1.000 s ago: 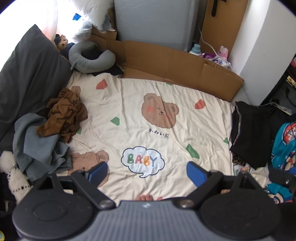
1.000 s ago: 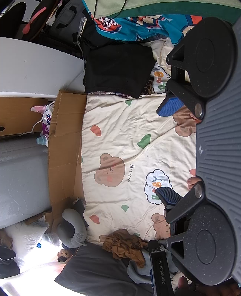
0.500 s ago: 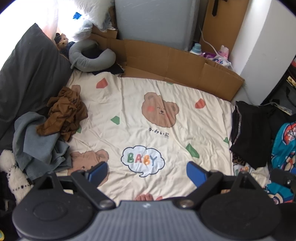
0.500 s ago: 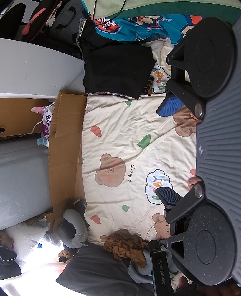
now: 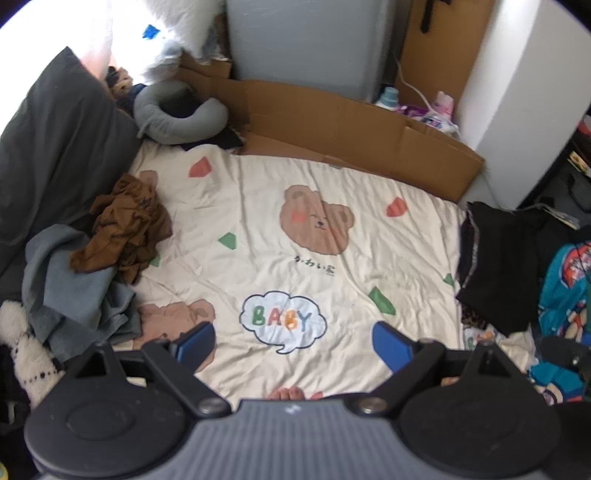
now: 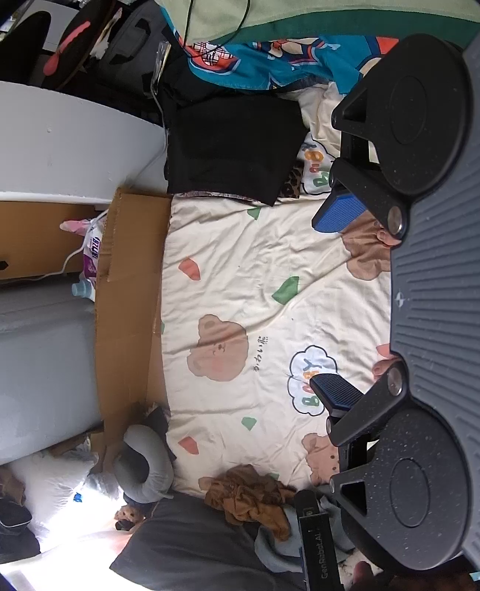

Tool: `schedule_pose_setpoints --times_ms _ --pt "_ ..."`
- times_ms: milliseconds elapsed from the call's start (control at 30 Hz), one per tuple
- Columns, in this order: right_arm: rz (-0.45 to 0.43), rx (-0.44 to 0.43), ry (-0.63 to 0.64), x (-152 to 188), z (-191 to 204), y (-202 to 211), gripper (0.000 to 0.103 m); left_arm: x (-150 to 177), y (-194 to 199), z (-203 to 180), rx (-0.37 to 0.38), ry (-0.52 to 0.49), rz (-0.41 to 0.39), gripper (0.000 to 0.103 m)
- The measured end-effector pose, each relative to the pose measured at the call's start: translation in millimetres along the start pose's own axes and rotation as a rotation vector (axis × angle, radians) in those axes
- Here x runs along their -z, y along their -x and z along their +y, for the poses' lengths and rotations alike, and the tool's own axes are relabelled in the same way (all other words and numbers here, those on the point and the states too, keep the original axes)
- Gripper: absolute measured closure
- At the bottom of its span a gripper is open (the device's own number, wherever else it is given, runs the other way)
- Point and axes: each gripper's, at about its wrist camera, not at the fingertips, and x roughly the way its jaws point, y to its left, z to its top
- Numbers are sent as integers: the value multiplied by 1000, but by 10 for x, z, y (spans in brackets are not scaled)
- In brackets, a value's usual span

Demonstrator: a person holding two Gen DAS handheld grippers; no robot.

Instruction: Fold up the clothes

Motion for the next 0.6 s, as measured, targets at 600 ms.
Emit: schedule_pose_setpoints --times_ms 600 --pt "-11 49 14 -122 33 102 15 -128 70 125 27 -18 -2 10"
